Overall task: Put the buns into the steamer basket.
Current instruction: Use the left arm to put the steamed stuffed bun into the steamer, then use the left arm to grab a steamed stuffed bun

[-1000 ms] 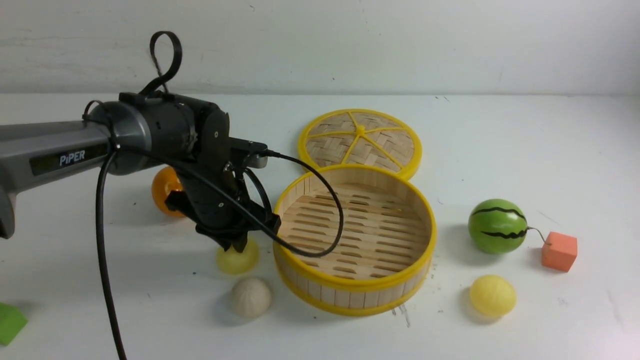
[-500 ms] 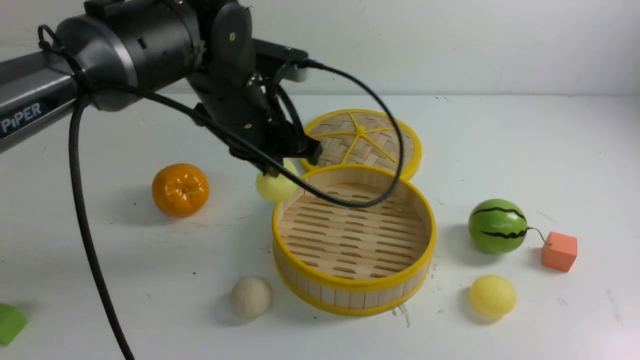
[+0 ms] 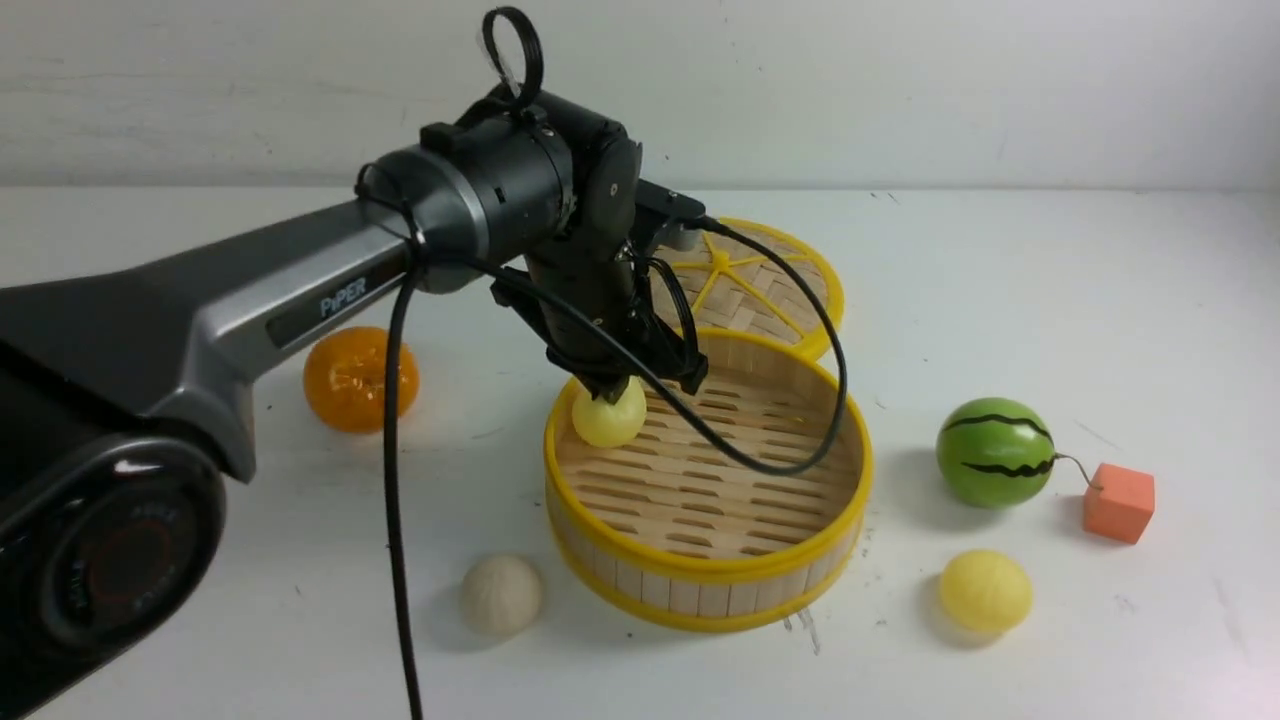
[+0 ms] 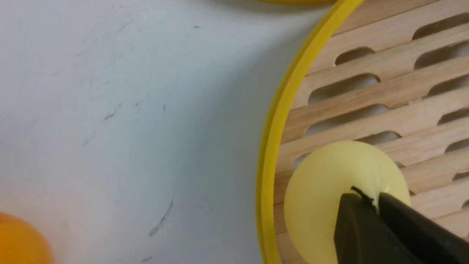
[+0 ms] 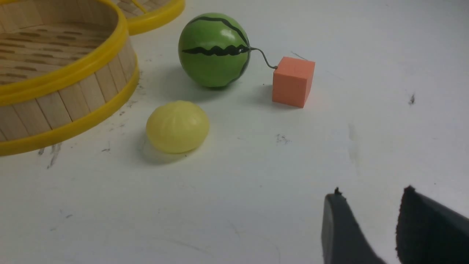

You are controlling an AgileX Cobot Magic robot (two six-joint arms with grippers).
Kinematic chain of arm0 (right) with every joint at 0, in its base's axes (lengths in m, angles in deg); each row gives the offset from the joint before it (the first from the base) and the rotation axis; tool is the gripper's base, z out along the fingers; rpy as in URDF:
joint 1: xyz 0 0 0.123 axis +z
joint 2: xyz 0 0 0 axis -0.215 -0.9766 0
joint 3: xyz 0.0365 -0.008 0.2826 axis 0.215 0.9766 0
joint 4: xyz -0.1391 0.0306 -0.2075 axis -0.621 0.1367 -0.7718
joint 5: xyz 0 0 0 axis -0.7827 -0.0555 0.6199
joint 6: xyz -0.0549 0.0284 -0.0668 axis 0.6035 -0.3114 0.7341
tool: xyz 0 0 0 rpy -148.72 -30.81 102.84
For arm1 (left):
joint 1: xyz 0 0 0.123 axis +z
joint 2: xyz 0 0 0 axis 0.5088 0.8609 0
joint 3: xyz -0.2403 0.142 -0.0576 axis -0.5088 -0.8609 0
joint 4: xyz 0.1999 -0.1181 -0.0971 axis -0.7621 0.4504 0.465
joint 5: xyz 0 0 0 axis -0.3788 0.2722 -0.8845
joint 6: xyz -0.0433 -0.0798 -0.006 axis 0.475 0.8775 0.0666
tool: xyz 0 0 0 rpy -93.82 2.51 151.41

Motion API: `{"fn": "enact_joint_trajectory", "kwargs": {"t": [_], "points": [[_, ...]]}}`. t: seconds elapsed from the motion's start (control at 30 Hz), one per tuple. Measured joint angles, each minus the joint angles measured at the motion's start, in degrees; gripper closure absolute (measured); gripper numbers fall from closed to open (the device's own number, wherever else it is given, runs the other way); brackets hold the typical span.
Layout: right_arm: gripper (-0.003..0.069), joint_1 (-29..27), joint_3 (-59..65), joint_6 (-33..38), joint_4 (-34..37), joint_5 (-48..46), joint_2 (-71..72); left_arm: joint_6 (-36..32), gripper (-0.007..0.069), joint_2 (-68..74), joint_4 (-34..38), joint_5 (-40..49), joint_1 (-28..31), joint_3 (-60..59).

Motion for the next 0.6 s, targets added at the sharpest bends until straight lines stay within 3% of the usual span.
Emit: {"fn": "enact_joint_trajectory", "kwargs": {"t": [0.1,0.27,0.37,0.47,0.53,0.6], "points": [[0.0419,0.0,0.0,0.0,0.0,0.0,0.0,0.0,0.0524,0.6,0.0,0.1,0.0,0.3],[0.0419,0.0,0.0,0.0,0.0,0.0,0.0,1.4,0.0291,-1.9,1.9,3.7,0.0,0.3],[0.0419,0.0,0.0,0.0,0.0,0.0,0.0,3.2,0.0244,-7.2,2.2,9.9,0.0,0.3],[0.0419,0.0,0.0,0.0,0.0,0.0,0.0,5.7,0.0305,-12.7,2.9,14.1,0.0,0.3],[0.0419,0.0,0.0,0.0,0.0,0.0,0.0,6.9,0.0398,-16.7,3.6,14.7,0.0,-1.5],[0.0419,0.0,0.0,0.0,0.0,0.0,0.0,7.9,0.0536,-21.8,4.7,14.9,0.0,-7.3]]}}
